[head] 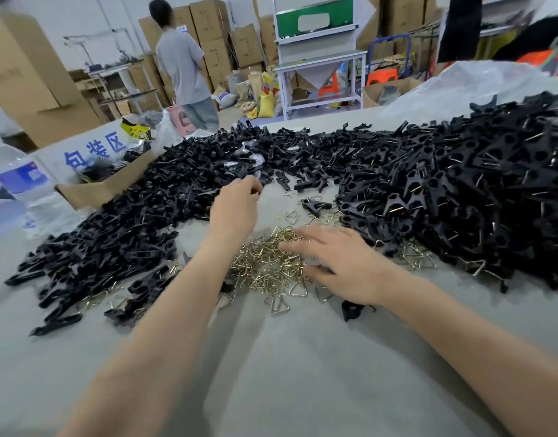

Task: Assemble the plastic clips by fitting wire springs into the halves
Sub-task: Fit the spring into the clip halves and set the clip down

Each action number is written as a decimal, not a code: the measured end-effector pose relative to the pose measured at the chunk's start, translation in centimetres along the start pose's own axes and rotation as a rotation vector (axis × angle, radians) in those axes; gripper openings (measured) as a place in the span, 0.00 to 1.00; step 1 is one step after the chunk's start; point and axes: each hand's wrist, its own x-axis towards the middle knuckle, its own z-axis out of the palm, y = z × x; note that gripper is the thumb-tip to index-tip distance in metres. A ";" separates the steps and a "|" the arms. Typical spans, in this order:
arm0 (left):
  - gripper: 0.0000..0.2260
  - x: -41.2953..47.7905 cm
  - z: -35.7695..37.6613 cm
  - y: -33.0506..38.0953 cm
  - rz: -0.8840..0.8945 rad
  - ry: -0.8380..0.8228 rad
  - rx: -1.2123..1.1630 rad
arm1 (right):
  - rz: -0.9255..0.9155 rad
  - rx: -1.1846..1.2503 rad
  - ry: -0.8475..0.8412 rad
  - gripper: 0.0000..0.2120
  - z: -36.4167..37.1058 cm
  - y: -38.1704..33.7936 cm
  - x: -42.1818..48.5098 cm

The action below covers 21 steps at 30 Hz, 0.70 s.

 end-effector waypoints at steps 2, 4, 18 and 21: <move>0.06 -1.7 -0.2 1.8 0.030 0.023 -0.102 | -0.061 0.023 -0.056 0.18 -0.3 -0.3 0.1; 0.05 -3.2 0.0 2.8 0.058 0.023 -0.137 | -0.092 0.063 -0.018 0.13 -0.5 -0.4 0.2; 0.04 -5.4 -0.7 2.7 -0.094 0.051 -0.760 | 0.069 0.400 0.437 0.04 -0.9 0.7 -0.5; 0.06 -5.6 -0.3 3.0 -0.144 -0.083 -0.822 | 0.212 0.593 0.481 0.04 -1.3 1.0 -0.6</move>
